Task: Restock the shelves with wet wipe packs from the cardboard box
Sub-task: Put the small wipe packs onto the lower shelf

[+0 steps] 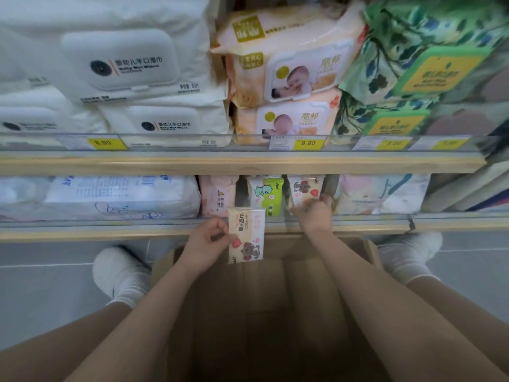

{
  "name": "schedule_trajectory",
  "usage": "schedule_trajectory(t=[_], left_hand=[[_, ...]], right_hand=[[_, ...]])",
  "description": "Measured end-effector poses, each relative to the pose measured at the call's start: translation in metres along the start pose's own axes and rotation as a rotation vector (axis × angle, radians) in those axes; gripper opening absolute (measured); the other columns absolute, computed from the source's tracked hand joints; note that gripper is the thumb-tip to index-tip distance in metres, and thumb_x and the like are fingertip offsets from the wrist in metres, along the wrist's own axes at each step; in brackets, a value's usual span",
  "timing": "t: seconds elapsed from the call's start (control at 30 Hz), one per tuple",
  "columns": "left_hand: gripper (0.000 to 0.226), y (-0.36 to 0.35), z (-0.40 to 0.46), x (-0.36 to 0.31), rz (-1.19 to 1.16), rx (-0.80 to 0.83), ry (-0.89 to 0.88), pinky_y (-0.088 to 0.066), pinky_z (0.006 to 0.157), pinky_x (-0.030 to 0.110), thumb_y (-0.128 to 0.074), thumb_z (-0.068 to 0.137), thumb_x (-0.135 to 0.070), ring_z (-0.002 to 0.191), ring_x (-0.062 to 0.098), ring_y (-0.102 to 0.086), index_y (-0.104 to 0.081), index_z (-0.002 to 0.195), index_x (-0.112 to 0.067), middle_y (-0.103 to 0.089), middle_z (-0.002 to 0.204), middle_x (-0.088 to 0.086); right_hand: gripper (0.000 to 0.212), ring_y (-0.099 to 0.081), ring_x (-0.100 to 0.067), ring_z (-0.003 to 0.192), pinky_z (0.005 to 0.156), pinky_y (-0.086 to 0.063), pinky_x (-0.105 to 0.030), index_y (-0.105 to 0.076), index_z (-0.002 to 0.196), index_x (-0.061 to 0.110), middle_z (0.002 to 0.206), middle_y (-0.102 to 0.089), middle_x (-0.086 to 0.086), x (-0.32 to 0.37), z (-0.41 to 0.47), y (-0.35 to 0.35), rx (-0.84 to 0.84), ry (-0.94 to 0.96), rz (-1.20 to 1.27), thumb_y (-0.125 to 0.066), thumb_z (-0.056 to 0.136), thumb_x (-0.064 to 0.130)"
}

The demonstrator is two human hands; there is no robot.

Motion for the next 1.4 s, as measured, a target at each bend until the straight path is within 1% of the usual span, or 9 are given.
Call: schedule_trajectory(t=[0.23,0.33,0.43,0.63,0.77,0.97,1.03,1.2,1.4], left_hand=[[0.017,-0.013,-0.015,-0.016,0.001,0.002,0.003,-0.053,0.066,0.023,-0.066,0.083,-0.006,0.095,0.017,-0.066,-0.05,0.081,0.0,-0.071,0.096,-0.002],[0.019,-0.027,-0.019,-0.033,-0.013,0.037,-0.006,-0.051,0.073,0.03,-0.068,0.081,-0.009,0.095,0.016,-0.065,-0.05,0.081,-0.003,-0.071,0.096,-0.005],[0.024,-0.045,-0.023,-0.049,-0.011,0.08,-0.032,-0.051,0.075,0.028,-0.069,0.08,-0.013,0.096,0.015,-0.064,-0.053,0.09,0.002,-0.071,0.1,-0.004],[0.014,-0.074,-0.018,-0.058,0.012,0.069,-0.117,-0.048,0.073,0.023,-0.07,0.081,-0.021,0.096,0.013,-0.063,-0.057,0.086,-0.017,-0.068,0.099,-0.004],[0.025,-0.071,0.001,-0.046,0.306,0.055,-0.18,-0.048,0.089,0.028,-0.067,0.084,-0.031,0.105,0.01,-0.058,-0.059,0.107,-0.023,-0.062,0.112,-0.006],[0.037,-0.074,0.017,-0.016,0.74,0.142,-0.245,-0.043,0.099,0.037,-0.061,0.086,-0.039,0.113,0.013,-0.056,-0.057,0.121,-0.03,-0.062,0.121,-0.009],[0.031,-0.077,0.018,-0.015,0.766,0.091,-0.302,-0.041,0.099,0.035,-0.061,0.086,-0.038,0.111,0.012,-0.056,-0.059,0.117,-0.033,-0.063,0.119,-0.012],[0.023,-0.081,0.015,-0.011,0.773,-0.001,-0.315,-0.03,0.096,0.034,-0.061,0.086,-0.035,0.11,0.013,-0.054,-0.062,0.109,-0.034,-0.064,0.113,-0.015],[0.017,-0.09,0.001,-0.007,0.775,0.018,-0.284,-0.025,0.095,0.033,-0.058,0.088,-0.034,0.109,0.013,-0.054,-0.063,0.105,-0.034,-0.065,0.108,-0.015]], right_hand=[[0.046,-0.054,-0.024,0.115,0.091,-0.041,-0.022,-0.06,0.122,0.003,0.126,-0.056,-0.013,0.003,-0.037,0.035,0.052,0.107,0.101,-0.069,0.083,0.025],[0.035,-0.063,-0.004,0.079,0.061,-0.042,-0.008,-0.063,0.116,0.013,0.102,-0.066,0.0,0.009,-0.069,0.053,0.318,0.169,0.302,-0.067,0.085,0.028],[0.03,-0.053,0.003,0.052,0.051,-0.043,-0.012,-0.062,0.115,0.019,0.091,-0.069,0.001,0.005,-0.092,0.062,0.514,0.194,0.359,-0.066,0.086,0.026],[0.013,-0.053,0.001,0.047,0.051,-0.044,-0.016,-0.066,0.1,0.006,0.067,-0.062,-0.002,-0.011,-0.087,0.083,0.342,0.219,0.424,-0.063,0.088,0.009],[0.011,-0.065,-0.017,0.07,0.067,-0.055,-0.031,-0.065,0.099,0.01,0.085,-0.07,-0.015,-0.008,-0.055,0.093,0.129,0.263,0.372,-0.061,0.089,0.01],[0.012,-0.056,-0.028,0.077,0.066,-0.041,-0.033,-0.058,0.086,0.003,0.079,-0.061,-0.01,-0.012,-0.008,0.068,0.025,0.194,0.197,-0.054,0.092,0.012],[0.014,-0.048,-0.023,0.072,0.059,-0.026,-0.029,-0.053,0.08,0.005,0.071,-0.05,-0.005,-0.015,0.0,0.055,0.04,0.154,0.099,-0.052,0.093,0.011],[0.03,-0.042,-0.02,0.073,0.057,-0.019,-0.023,-0.046,0.065,0.008,0.077,-0.047,-0.012,-0.021,0.011,0.038,-0.008,0.041,0.007,-0.047,0.095,0.008],[0.022,-0.052,-0.026,0.082,0.067,-0.031,-0.023,-0.059,0.098,-0.006,0.097,-0.062,-0.021,-0.019,-0.002,0.037,0.022,0.005,0.024,-0.044,0.097,0.01]])
Point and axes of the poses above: each hand's wrist, its own z-axis towards the middle knuckle, its own y-axis out of the back of the hand, x = y × z, the point moved 3 cm from there along z, towards the middle knuckle
